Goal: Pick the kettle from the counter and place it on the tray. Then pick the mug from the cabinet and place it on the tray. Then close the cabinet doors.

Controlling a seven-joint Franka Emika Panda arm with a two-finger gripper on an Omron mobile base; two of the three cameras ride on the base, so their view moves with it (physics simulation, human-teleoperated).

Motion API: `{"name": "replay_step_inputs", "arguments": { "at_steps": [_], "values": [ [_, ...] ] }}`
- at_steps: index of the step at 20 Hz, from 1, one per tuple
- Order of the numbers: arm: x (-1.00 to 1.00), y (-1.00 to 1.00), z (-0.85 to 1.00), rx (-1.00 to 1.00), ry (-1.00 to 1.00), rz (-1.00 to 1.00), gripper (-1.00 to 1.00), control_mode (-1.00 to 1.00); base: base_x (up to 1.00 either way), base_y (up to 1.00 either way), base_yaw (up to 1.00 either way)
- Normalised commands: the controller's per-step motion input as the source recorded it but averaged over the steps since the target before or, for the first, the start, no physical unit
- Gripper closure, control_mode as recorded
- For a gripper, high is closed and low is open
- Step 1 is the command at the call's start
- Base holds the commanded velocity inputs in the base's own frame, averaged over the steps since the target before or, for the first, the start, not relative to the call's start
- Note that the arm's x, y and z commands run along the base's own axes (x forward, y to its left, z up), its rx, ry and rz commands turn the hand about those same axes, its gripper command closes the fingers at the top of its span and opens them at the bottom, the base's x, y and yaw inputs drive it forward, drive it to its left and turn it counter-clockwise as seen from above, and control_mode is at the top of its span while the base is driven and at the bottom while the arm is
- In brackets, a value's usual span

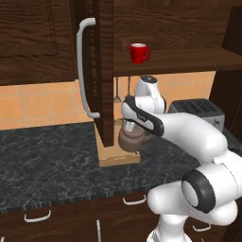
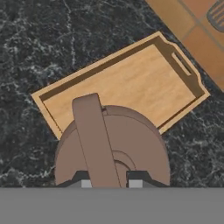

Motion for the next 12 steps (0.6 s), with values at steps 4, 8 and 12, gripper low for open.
{"name": "replay_step_inputs", "arguments": {
  "at_steps": [4,8,12],
  "values": [
    [0.41,0.38,-0.01,0.00,0.00,0.00,1.00,-1.00,0.00,0.00,0.00],
    [0.39,0.40,-0.08,0.00,0.00,0.00,1.00,-1.00,0.00,0.00,0.00],
    [0.31,0.19,-0.16,0.00,-0.01,0.00,1.00,-1.00,0.00,0.00,0.00]
  ]
}}
